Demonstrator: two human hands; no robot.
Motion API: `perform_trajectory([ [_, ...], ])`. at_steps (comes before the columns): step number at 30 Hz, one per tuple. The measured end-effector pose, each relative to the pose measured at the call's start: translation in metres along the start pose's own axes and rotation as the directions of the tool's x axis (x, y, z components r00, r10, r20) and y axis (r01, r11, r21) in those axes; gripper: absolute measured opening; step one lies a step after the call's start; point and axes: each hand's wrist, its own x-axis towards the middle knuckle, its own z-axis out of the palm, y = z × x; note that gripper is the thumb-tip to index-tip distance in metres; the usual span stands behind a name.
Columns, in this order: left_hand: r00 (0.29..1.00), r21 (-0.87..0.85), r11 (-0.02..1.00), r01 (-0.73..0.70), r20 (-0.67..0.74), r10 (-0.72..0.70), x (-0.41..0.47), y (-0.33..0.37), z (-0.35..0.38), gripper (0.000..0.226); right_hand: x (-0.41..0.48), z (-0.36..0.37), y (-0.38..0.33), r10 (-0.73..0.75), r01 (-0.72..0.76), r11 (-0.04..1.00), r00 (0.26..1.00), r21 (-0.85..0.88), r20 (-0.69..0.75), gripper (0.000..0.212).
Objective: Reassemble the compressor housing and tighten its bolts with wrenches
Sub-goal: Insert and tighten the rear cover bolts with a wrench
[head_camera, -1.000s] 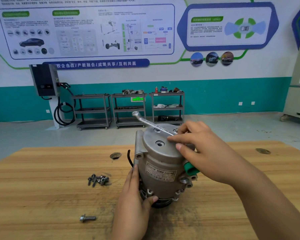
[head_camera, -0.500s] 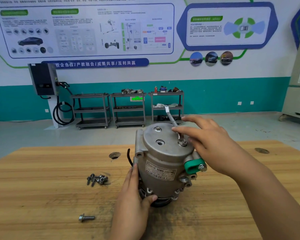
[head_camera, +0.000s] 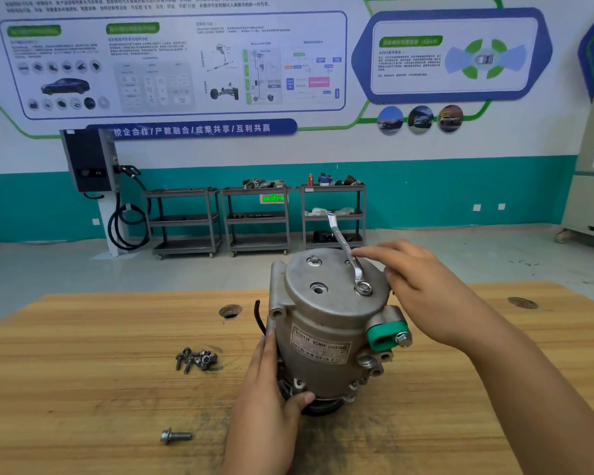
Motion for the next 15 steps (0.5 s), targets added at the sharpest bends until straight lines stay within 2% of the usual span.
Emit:
perform_trajectory([
  [2, 1.000, 0.007, 1.000, 0.004, 0.006, -0.004, 0.000, 0.000, -0.001, 0.107, 0.006, 0.002, 0.002, 0.078, -0.072, 0.984, 0.996, 0.160, -0.030, 0.038],
  [4, 1.000, 0.011, 1.000, -0.002, 0.003, 0.002, 0.002, -0.002, -0.001, 0.108, 0.017, 0.004, -0.002, 0.145, -0.152, 0.950, 0.988, 0.274, 0.045, 0.031],
  [7, 1.000, 0.019, 1.000, 0.000, 0.016, 0.000, 0.004, -0.005, -0.001, 0.108, 0.040, 0.006, -0.010, 0.197, -0.242, 0.925, 0.965, 0.293, 0.175, 0.033],
  [9, 1.000, 0.023, 1.000, 0.005, 0.025, -0.005, 0.005, -0.005, 0.000, 0.109, 0.055, 0.009, -0.013, 0.240, -0.297, 0.909, 0.946, 0.291, 0.217, 0.027],
  [12, 1.000, 0.029, 0.999, 0.018, 0.021, -0.019, 0.006, -0.005, 0.001, 0.110, 0.066, 0.012, -0.009, 0.297, -0.374, 0.836, 0.924, 0.401, 0.243, 0.022],
  [15, 1.000, 0.046, 0.999, 0.026, 0.010, -0.027, 0.005, -0.004, 0.002, 0.108, 0.067, 0.017, -0.003, 0.303, -0.366, 0.800, 0.930, 0.475, 0.206, 0.015],
])
